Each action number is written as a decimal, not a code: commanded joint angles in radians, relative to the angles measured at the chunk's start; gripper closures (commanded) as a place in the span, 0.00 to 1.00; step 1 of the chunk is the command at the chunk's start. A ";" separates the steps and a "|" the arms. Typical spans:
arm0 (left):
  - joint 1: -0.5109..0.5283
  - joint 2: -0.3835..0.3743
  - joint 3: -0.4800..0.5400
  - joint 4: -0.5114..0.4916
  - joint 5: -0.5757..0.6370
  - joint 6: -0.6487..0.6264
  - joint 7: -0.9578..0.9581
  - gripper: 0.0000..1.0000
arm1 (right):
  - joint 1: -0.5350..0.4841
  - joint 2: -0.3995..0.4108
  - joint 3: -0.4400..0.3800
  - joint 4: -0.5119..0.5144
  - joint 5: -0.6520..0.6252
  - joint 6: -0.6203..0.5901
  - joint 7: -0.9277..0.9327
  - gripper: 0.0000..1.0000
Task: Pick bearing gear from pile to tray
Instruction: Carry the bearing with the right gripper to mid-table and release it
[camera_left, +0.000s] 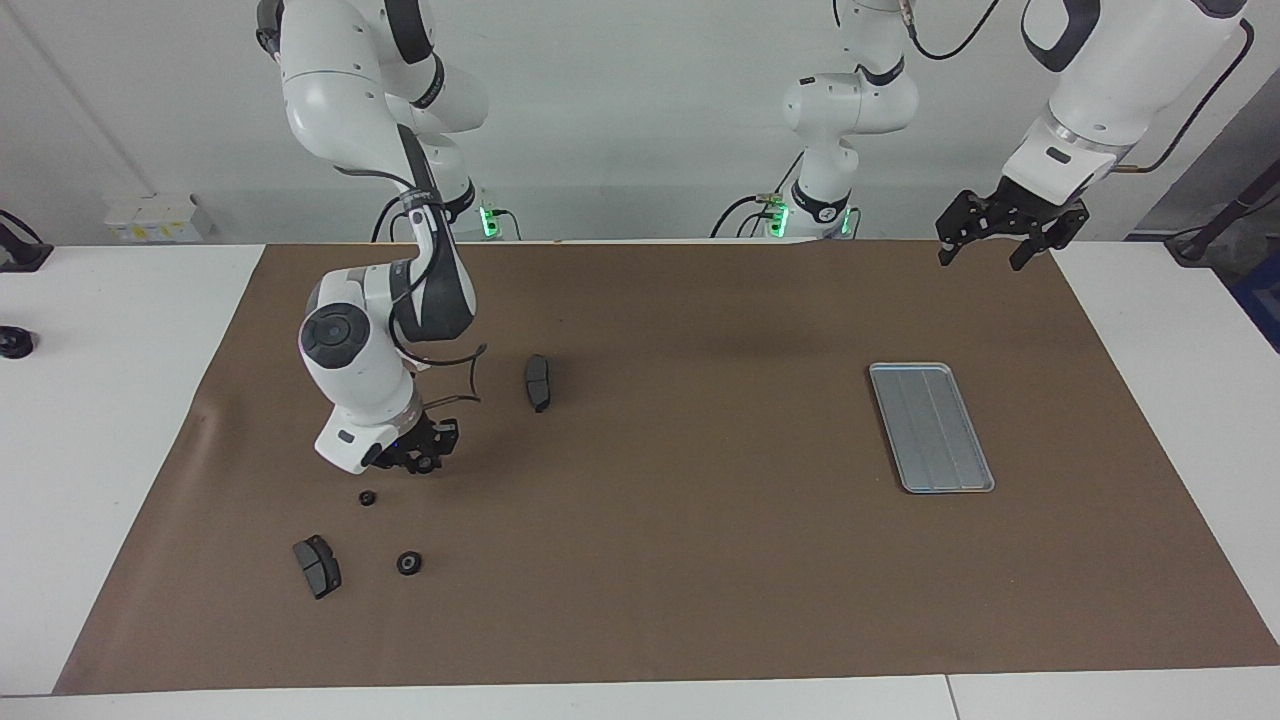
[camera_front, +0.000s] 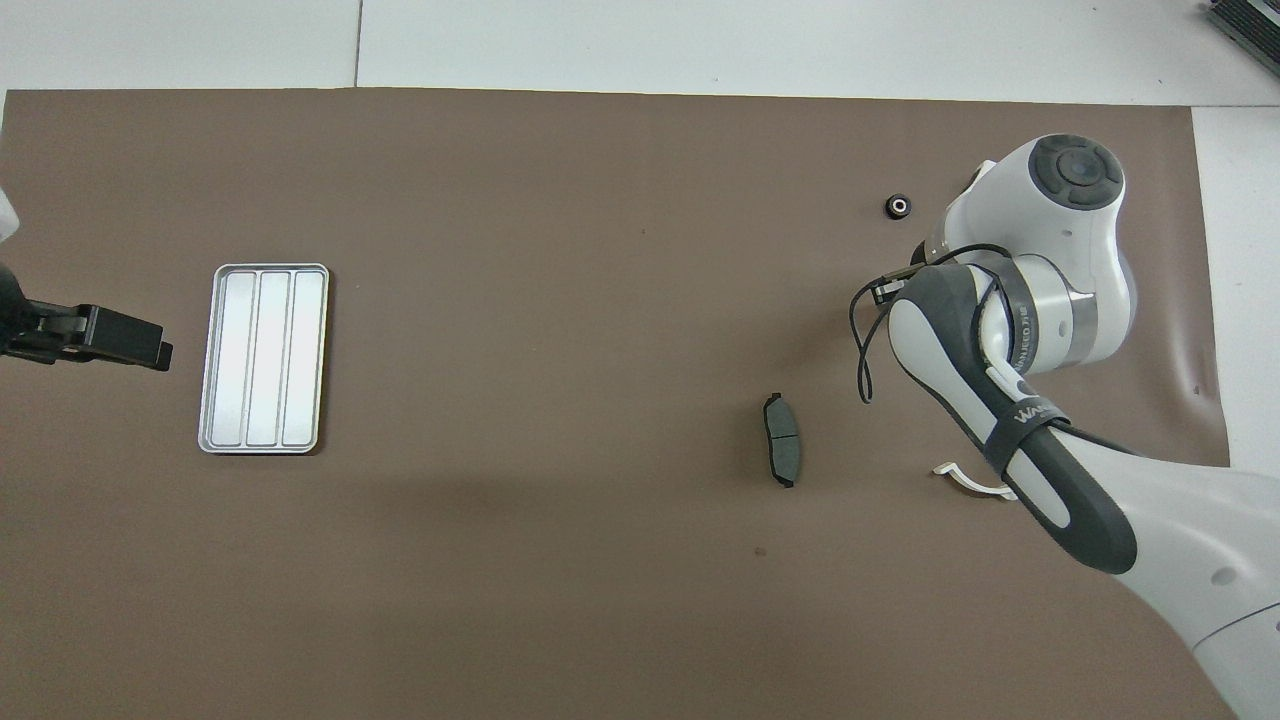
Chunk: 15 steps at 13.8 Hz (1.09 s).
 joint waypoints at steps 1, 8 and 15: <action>0.010 -0.017 -0.007 -0.020 0.013 0.011 0.004 0.00 | 0.087 -0.001 0.006 0.051 -0.001 -0.036 0.134 1.00; 0.010 -0.017 -0.007 -0.020 0.013 0.011 0.004 0.00 | 0.338 0.017 0.007 0.097 0.014 0.068 0.464 1.00; 0.011 -0.017 -0.007 -0.020 0.013 0.011 0.004 0.00 | 0.530 0.149 0.007 0.183 0.005 0.210 0.639 1.00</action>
